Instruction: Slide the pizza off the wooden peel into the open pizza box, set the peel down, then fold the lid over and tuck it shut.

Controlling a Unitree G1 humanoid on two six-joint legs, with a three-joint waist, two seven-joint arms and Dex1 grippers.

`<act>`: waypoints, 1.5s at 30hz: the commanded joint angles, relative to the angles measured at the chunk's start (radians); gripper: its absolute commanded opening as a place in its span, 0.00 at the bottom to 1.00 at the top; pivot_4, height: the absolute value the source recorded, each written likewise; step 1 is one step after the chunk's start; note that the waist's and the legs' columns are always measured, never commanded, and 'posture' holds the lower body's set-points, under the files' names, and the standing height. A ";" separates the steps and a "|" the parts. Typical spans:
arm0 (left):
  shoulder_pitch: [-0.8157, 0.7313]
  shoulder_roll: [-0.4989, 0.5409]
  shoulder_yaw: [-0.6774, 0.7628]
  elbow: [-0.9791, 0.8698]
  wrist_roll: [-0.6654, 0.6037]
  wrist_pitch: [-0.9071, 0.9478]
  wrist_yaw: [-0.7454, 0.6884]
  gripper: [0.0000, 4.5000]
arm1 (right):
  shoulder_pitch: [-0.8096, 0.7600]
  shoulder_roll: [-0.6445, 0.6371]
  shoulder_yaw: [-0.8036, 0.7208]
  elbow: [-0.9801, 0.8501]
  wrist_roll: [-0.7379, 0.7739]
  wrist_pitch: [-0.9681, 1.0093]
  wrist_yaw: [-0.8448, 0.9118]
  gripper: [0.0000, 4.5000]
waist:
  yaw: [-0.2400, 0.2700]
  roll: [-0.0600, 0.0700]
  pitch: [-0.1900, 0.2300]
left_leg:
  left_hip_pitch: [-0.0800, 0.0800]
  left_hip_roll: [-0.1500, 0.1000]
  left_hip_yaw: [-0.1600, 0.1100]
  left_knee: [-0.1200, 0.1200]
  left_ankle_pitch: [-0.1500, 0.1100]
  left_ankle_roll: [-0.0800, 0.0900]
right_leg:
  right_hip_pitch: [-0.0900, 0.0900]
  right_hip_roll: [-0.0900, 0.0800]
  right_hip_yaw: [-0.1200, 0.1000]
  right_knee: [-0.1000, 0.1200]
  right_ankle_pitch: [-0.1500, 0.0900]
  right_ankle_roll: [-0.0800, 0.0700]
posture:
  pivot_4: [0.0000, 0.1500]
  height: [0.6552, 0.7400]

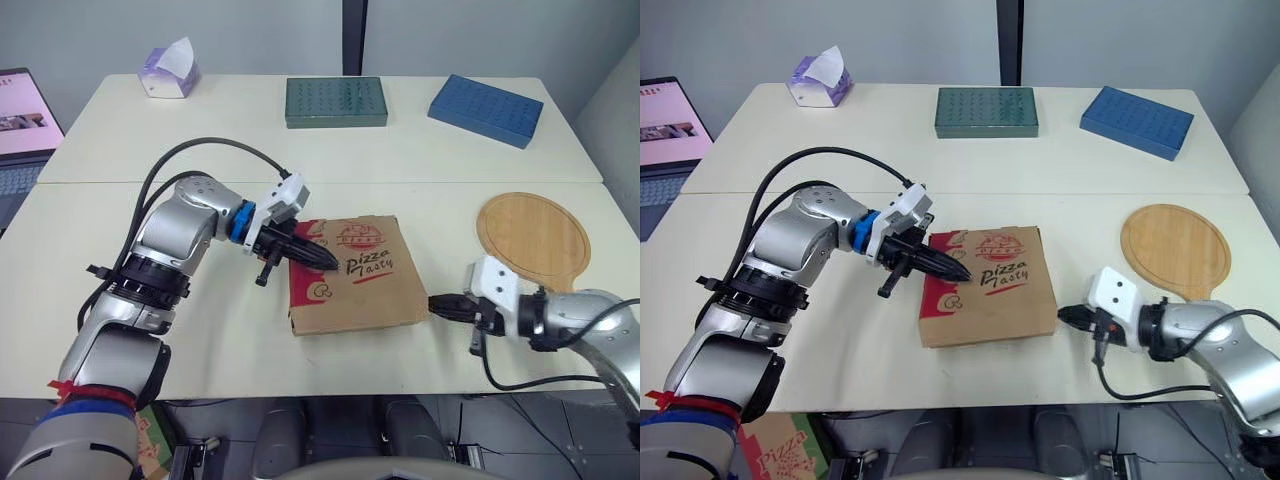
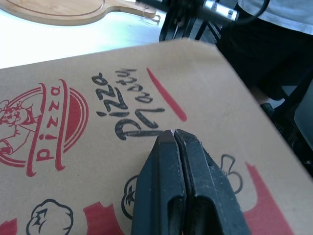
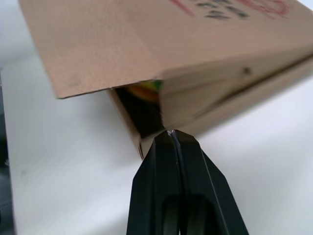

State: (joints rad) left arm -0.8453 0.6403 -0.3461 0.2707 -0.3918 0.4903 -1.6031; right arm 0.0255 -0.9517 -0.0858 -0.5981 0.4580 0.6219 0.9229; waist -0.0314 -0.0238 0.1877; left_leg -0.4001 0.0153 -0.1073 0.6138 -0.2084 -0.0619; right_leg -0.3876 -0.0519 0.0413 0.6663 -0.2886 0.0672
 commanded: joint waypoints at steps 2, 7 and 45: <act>-0.016 -0.010 0.019 -0.009 0.001 -0.017 -0.011 0.00 | -0.026 -0.052 -0.198 -0.070 0.126 0.066 0.035 0.32 | -0.002 0.000 0.000 | 0.000 0.000 0.000 0.000 0.000 0.000 | 0.000 0.000 0.000 0.000 0.000 0.000 | 1.00 0.86; -0.020 -0.018 0.015 -0.003 0.000 -0.021 -0.011 0.00 | -0.123 -0.054 -0.159 -0.169 0.249 0.149 0.002 0.69 | -0.001 0.000 0.000 | 0.000 0.000 0.000 0.000 0.000 0.000 | 0.000 0.000 0.000 0.001 0.000 0.000 | 1.00 0.86; 0.015 0.128 -0.074 -0.121 -0.064 -0.143 -0.011 0.00 | -0.331 -0.031 0.192 -0.150 0.053 0.092 -0.013 0.98 | -0.001 0.000 0.000 | 0.000 0.000 0.000 0.001 0.000 0.000 | 0.000 0.000 0.000 0.001 0.002 -0.003 | 1.00 0.86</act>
State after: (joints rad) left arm -0.8300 0.7606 -0.4295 0.1683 -0.4364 0.3436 -1.6057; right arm -0.2901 -0.9835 0.0996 -0.7405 0.5350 0.7448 0.9108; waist -0.0320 -0.0235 0.1875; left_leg -0.4002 0.0153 -0.1075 0.6145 -0.2084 -0.0619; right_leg -0.3879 -0.0522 0.0411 0.6668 -0.2868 0.0642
